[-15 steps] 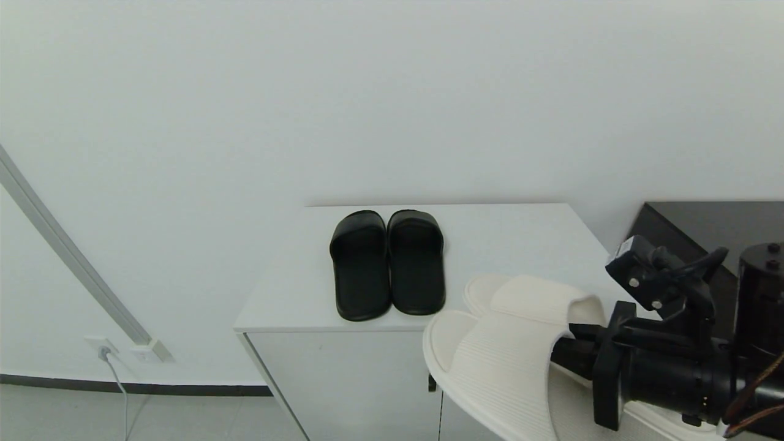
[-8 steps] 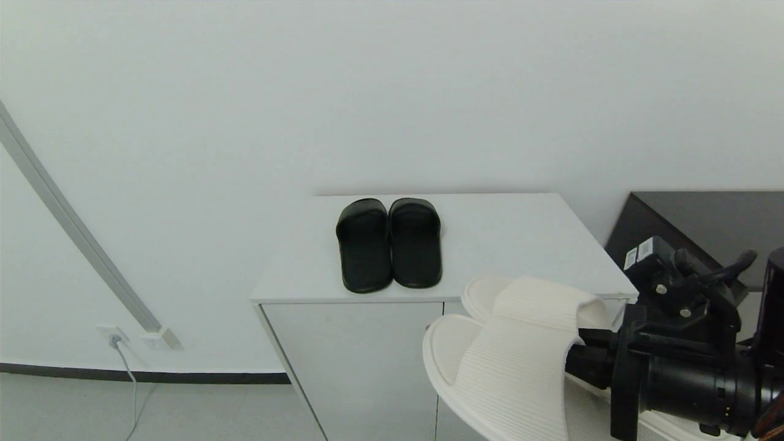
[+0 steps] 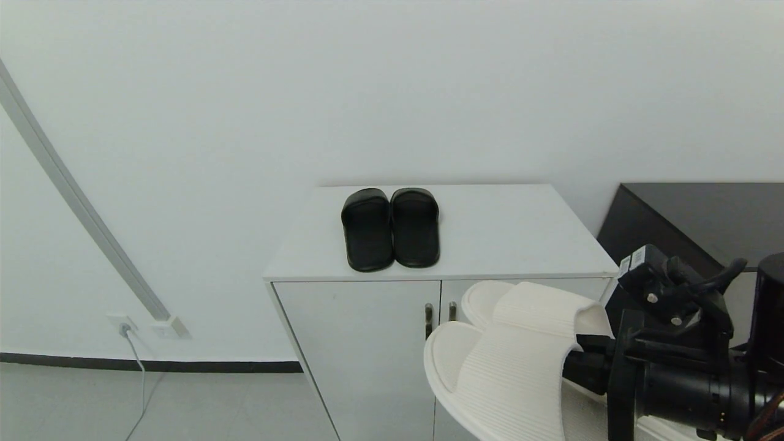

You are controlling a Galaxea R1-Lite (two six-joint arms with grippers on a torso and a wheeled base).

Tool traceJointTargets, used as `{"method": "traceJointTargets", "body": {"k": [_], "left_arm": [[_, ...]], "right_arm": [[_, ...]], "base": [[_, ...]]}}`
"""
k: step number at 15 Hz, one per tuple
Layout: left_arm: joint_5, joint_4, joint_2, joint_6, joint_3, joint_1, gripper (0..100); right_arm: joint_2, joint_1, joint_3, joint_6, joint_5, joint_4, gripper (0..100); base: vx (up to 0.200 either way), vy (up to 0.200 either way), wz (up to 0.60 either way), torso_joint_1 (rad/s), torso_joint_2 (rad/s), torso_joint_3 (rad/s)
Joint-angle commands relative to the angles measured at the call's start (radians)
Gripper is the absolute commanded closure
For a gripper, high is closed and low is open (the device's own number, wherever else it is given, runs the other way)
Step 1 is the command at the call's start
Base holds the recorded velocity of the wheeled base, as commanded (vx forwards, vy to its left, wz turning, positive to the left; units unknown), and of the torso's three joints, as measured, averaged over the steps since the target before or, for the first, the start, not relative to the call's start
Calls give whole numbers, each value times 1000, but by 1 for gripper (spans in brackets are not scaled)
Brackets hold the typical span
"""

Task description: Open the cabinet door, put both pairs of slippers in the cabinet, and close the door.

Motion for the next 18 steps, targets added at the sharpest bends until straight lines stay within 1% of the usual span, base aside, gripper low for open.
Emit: {"method": "traceJointTargets", "body": {"k": [1, 4, 12, 13, 18], "left_arm": [[1, 0, 0, 1, 0, 0, 100], [0, 0, 0, 1, 0, 0, 100], [-2, 0, 0, 7, 0, 0, 100], [-2, 0, 0, 7, 0, 0, 0], [-2, 0, 0, 7, 0, 0, 0]], "right_arm": [[10, 0, 0, 0, 1, 0, 100], [11, 0, -3, 0, 1, 0, 100], [13, 2, 5, -5, 1, 1, 100], [19, 3, 6, -8, 1, 1, 100], [44, 6, 24, -34, 2, -2, 100]], "base": [[0, 0, 0, 0, 0, 0], [0, 0, 0, -25, 53, 38], [0, 0, 0, -207, 502, 290], [0, 0, 0, -203, 530, 325], [0, 0, 0, -185, 504, 322]]}}
